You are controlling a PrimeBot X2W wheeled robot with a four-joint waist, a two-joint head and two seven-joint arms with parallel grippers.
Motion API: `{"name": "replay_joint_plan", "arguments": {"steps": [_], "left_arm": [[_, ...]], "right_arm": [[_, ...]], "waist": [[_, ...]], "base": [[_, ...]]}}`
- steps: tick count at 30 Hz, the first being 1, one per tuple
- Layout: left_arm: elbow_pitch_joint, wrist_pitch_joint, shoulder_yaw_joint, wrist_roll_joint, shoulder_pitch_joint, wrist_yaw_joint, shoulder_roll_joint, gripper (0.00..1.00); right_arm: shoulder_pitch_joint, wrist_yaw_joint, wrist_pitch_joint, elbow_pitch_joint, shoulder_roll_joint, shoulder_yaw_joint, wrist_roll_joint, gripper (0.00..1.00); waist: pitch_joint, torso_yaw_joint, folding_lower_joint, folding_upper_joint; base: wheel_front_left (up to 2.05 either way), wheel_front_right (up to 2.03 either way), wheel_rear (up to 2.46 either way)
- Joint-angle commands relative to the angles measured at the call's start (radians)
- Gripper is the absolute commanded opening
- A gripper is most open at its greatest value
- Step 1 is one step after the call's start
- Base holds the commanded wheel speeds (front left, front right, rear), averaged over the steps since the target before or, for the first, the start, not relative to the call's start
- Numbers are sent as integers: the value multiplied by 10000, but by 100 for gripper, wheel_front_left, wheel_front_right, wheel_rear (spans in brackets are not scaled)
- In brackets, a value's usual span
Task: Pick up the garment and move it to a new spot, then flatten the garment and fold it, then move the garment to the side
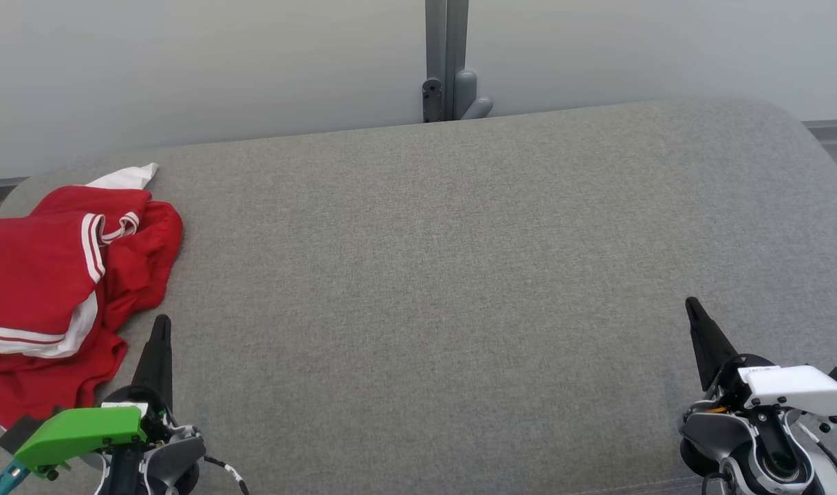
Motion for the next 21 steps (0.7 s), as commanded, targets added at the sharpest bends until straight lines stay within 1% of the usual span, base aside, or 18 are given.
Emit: {"name": "replay_joint_plan", "arguments": {"steps": [1,4,5,8,16,18,21], "left_arm": [[-29,5,19,-11,-150,-56,80,0],[-29,5,19,-11,-150,-56,80,0],[27,0,-4,0,13,2,-6,100],[277,-4,-30,0,227,11,-73,100],[188,-420,-433,21,302,8,-60,100],[186,-519,-526,93,314,7,-57,100],[192,-712,-656,486,319,39,-42,100]], "right_arm": [[-102,5,7,-36,-50,-14,61,0],[-102,5,7,-37,-50,-14,60,0],[17,2,-3,30,6,4,-4,100],[227,0,-7,270,88,24,-5,100],[486,0,-420,14,74,205,-337,100],[535,0,-516,-45,70,209,-547,100],[608,1,-704,-239,64,204,-1256,100]], "waist": [[0,0,0,79],[0,0,0,79],[0,0,0,0],[0,0,0,0],[0,-3,0,5],[0,-4,0,6],[-1,-2,0,9]], "base": [[0,0,0],[0,0,0],[0,0,0],[0,0,0],[0,0,0],[0,0,0],[0,0,0]]}}
